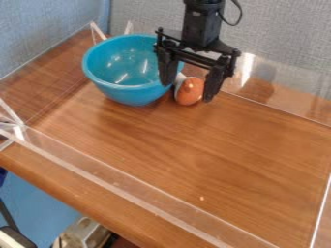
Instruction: Put the mushroom in the blue bowl
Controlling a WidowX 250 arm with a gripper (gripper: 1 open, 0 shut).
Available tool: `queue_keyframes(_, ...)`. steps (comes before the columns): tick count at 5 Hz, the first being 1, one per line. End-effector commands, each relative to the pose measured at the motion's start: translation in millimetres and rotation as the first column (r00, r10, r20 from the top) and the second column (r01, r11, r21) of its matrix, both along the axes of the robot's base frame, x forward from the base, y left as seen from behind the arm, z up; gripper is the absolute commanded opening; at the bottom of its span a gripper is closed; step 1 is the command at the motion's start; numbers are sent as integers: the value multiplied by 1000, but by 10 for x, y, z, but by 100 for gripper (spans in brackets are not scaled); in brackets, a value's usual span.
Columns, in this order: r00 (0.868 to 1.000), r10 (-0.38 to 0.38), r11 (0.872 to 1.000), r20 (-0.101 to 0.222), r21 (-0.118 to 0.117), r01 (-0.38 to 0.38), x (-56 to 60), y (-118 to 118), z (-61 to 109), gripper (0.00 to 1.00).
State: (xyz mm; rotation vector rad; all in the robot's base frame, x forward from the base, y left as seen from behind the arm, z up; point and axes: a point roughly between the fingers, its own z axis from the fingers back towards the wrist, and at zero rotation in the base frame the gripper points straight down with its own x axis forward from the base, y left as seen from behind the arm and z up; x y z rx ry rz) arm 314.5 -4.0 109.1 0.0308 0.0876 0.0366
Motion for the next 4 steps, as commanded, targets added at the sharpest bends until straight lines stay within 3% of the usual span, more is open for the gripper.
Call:
queue_keyframes(1, 998, 21, 1000, 66, 8, -21, 158, 72, 132, 100)
queue_keyframes(4, 996, 52, 998, 71, 25, -53, 356, 178, 36, 100)
